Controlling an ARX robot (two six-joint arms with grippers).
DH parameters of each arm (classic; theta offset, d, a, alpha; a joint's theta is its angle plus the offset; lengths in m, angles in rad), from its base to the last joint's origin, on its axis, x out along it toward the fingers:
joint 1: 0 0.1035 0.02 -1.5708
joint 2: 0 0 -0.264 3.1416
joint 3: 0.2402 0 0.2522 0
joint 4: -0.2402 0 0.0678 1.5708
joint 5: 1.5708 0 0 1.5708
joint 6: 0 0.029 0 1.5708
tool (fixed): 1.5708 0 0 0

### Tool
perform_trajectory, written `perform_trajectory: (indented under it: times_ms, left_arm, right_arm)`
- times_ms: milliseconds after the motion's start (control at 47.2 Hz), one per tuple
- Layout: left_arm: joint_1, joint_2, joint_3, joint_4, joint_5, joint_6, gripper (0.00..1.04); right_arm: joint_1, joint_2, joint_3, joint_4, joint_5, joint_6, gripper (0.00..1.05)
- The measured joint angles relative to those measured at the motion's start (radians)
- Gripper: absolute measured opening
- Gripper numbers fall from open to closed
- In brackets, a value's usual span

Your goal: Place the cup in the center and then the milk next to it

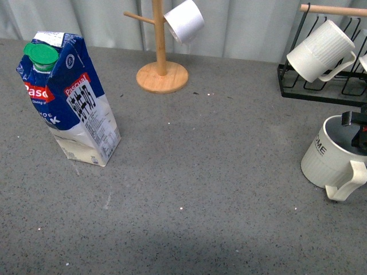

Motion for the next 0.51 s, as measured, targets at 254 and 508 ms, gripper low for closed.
perform_trajectory:
  times_ms: [254, 508]
  left_arm:
    - [0.000, 0.000, 0.000, 0.000, 0.000, 0.000, 0.98]
    - [0.000, 0.000, 0.000, 0.000, 0.000, 0.000, 0.98]
  right_arm:
    - [0.006, 0.000, 0.019, -0.036, 0.005, 0.006, 0.03]
    - [0.029, -0.036, 0.056, -0.149, -0.030, 0.019, 0.02]
